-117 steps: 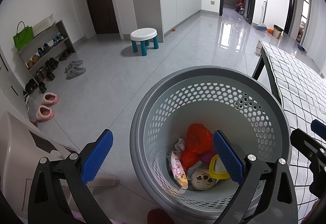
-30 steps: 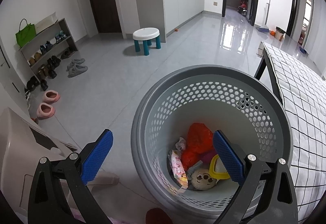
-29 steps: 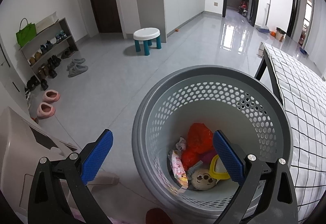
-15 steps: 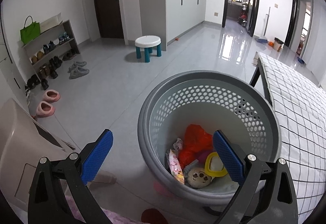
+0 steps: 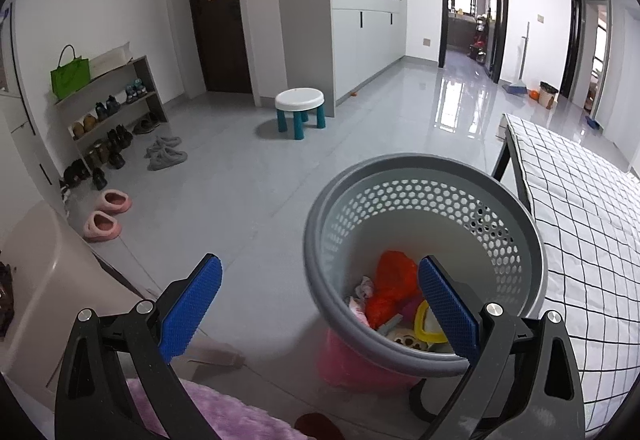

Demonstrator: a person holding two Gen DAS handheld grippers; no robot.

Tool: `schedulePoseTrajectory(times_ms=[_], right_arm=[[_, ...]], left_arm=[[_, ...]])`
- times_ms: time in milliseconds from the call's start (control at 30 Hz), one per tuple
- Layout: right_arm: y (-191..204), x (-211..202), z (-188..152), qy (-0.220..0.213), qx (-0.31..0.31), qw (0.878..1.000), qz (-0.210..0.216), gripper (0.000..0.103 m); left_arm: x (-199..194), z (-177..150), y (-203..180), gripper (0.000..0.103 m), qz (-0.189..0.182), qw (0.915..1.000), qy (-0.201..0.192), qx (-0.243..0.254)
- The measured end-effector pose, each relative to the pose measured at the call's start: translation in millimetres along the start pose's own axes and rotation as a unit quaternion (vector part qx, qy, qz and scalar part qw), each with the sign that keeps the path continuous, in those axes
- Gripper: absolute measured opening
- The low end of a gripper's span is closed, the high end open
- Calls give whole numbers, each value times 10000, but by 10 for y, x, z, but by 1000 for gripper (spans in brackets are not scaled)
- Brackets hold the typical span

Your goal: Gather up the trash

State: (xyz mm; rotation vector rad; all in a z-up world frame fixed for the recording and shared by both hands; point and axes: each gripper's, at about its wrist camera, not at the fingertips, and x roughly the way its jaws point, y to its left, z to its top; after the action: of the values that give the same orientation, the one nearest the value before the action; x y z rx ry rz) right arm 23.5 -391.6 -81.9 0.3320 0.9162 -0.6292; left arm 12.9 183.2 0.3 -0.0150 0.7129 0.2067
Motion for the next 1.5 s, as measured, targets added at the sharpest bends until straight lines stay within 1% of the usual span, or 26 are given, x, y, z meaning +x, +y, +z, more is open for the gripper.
schedulePoseTrajectory(times_ms=[200,300,367,567,667,767,900,967,1200,1433,1500], right_arm=[[-15,8,12,7,27,10000,-2,95],[-14,4,8,8,27,10000,-1,95],[-18,11,15,8,28,10000,-1,95],[-18,10,14,10,28,10000,-3,95],[-19,15,19,11,28,10000,-3,95],[-19,15,20,12,29,10000,-4,95],[-19,11,14,13,29,10000,-4,95],[-20,17,21,13,29,10000,-4,95],[-19,11,15,14,29,10000,-4,95],[-18,11,15,14,29,10000,-5,95],[-21,22,26,15,29,10000,-5,95]], left_arm=[[-72,162,130,97,172,9992,-327,129],[-72,244,236,97,340,9976,-538,257],[-43,243,310,97,446,9970,-594,238],[163,208,525,97,565,9974,-355,-269],[211,184,627,97,465,9968,-235,-598],[202,174,701,97,458,9950,-247,-848],[160,152,714,97,568,9942,-329,-855],[167,128,721,97,623,9942,-303,-816],[274,115,823,97,517,9944,-31,-920],[312,97,820,97,511,9949,72,-862],[298,85,816,97,517,9949,43,-869]])
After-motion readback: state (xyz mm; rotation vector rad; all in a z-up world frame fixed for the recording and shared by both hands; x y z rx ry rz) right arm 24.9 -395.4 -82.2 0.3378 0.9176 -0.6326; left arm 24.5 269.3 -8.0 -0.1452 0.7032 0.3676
